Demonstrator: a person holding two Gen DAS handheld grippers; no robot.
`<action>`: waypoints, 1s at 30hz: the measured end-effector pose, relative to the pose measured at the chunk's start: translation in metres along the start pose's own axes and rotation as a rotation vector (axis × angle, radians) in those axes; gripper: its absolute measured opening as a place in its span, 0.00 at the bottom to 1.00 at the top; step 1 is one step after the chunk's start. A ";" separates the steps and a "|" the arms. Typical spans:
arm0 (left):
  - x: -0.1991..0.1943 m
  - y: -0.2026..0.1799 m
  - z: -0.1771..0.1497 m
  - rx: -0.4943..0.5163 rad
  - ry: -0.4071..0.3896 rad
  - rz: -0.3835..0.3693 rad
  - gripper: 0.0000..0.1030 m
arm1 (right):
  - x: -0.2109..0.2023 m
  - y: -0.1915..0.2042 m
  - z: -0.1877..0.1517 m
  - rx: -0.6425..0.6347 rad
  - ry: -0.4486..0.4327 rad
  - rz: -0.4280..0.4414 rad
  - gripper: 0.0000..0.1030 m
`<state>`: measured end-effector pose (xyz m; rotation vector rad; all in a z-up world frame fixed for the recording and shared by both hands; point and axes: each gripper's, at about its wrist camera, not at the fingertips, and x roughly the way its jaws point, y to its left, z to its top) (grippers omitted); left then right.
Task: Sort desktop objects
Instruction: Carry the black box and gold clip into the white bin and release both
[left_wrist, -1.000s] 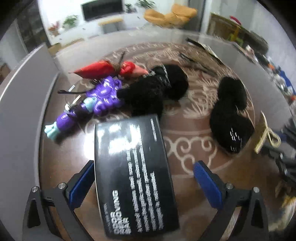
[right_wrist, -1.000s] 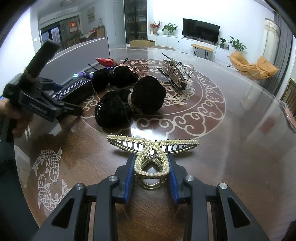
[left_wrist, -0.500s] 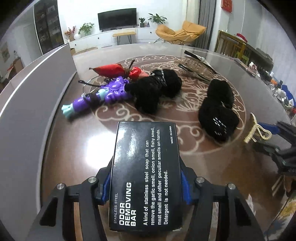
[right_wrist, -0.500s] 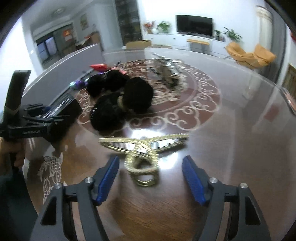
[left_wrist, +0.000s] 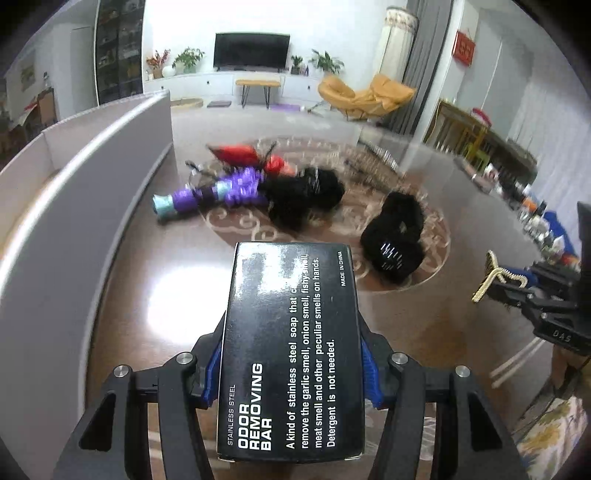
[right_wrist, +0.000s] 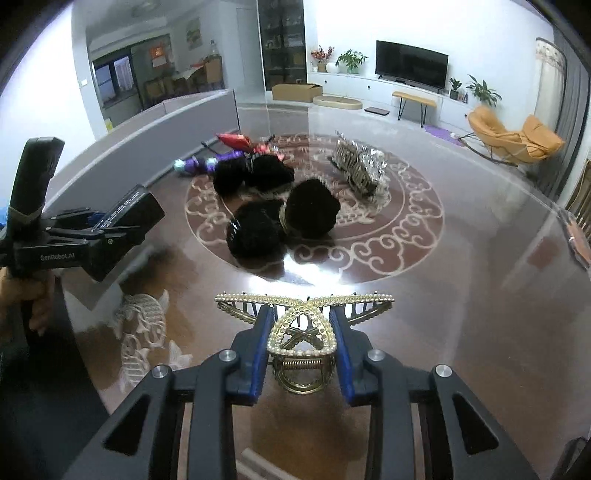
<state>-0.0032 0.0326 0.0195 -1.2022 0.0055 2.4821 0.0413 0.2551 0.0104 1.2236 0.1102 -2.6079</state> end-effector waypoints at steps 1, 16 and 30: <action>-0.008 0.001 0.003 -0.007 -0.015 -0.008 0.56 | -0.007 0.002 0.004 0.001 -0.014 0.006 0.31; -0.130 0.192 0.031 -0.258 -0.117 0.236 0.56 | -0.015 0.206 0.172 -0.287 -0.262 0.308 0.31; -0.088 0.293 -0.010 -0.467 0.105 0.324 0.68 | 0.155 0.345 0.233 -0.303 0.069 0.335 0.57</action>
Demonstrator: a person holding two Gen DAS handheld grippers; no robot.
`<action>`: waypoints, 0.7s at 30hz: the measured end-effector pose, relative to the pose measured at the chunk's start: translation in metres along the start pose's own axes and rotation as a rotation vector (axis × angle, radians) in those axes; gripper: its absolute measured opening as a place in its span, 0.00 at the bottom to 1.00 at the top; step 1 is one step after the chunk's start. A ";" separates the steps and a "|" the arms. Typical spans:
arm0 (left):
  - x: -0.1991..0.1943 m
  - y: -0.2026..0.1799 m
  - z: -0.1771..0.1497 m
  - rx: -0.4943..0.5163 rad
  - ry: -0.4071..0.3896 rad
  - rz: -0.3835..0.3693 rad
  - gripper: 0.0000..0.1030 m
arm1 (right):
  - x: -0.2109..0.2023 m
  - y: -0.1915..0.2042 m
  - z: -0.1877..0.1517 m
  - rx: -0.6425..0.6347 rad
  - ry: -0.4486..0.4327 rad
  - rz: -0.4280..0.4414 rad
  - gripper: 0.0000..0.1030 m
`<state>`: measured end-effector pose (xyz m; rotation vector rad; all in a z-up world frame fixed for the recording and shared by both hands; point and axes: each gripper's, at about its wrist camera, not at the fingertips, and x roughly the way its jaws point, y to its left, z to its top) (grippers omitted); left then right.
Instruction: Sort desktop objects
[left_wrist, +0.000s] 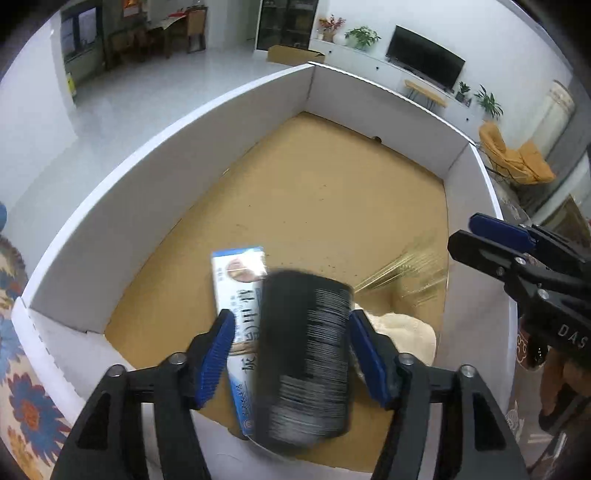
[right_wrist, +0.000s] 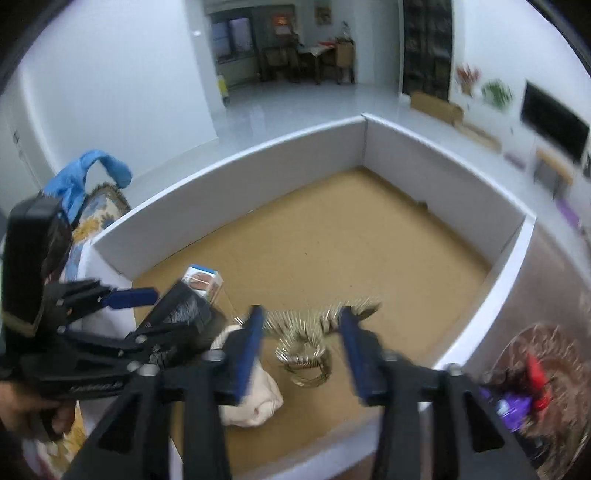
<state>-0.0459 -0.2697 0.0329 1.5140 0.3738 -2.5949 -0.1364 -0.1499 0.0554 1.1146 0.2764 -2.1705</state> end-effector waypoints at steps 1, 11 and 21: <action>-0.004 0.001 0.000 -0.004 -0.010 0.003 0.78 | -0.003 -0.005 -0.001 0.019 -0.015 0.004 0.70; -0.079 -0.085 -0.015 0.111 -0.207 -0.141 0.81 | -0.120 -0.063 -0.078 0.085 -0.272 -0.129 0.96; -0.048 -0.272 -0.103 0.455 -0.113 -0.379 1.00 | -0.195 -0.178 -0.305 0.334 -0.123 -0.493 0.96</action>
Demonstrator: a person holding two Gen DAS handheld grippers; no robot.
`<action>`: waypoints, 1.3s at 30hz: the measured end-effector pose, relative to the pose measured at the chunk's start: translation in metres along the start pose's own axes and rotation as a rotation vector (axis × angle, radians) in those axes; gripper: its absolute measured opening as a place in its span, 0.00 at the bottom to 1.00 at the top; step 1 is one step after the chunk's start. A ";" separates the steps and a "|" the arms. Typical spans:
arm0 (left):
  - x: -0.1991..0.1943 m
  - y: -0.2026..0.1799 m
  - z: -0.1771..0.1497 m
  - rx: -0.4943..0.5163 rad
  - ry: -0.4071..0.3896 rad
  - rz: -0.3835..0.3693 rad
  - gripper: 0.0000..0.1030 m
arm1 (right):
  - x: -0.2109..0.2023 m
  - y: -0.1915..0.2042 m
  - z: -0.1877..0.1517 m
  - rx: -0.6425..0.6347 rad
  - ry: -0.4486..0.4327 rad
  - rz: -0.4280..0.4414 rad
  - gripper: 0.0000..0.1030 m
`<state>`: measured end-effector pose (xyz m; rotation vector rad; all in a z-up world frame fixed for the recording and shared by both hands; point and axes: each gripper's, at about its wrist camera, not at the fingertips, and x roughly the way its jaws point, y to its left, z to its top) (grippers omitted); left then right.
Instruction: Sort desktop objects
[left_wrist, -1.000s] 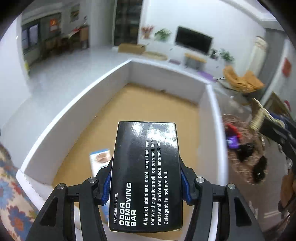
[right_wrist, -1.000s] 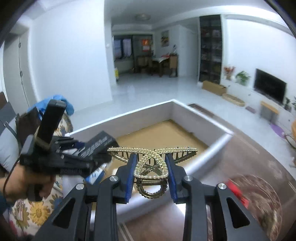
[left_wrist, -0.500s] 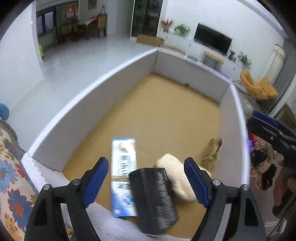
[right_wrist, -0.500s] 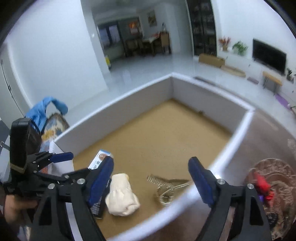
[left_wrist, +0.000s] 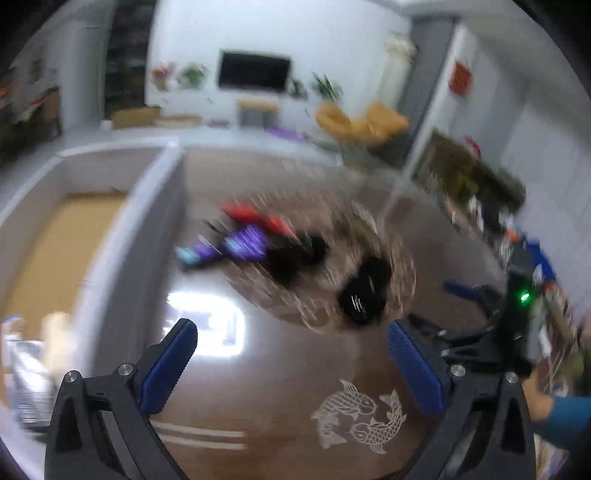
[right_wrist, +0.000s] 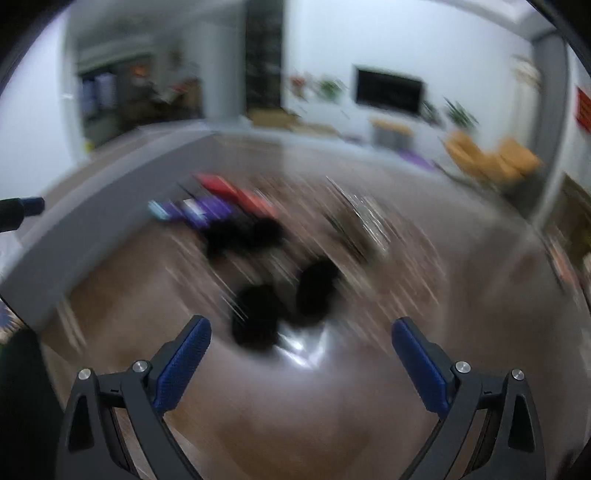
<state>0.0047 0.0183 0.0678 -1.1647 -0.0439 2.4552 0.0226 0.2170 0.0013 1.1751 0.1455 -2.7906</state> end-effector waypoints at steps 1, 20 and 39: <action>0.026 -0.011 -0.003 0.011 0.043 0.006 1.00 | 0.005 -0.019 -0.012 0.020 0.035 -0.018 0.96; 0.114 -0.005 -0.016 0.106 0.096 0.178 1.00 | 0.030 -0.058 -0.037 0.140 0.154 -0.074 1.00; 0.113 -0.004 -0.017 0.106 0.096 0.178 1.00 | 0.030 -0.058 -0.037 0.140 0.154 -0.074 1.00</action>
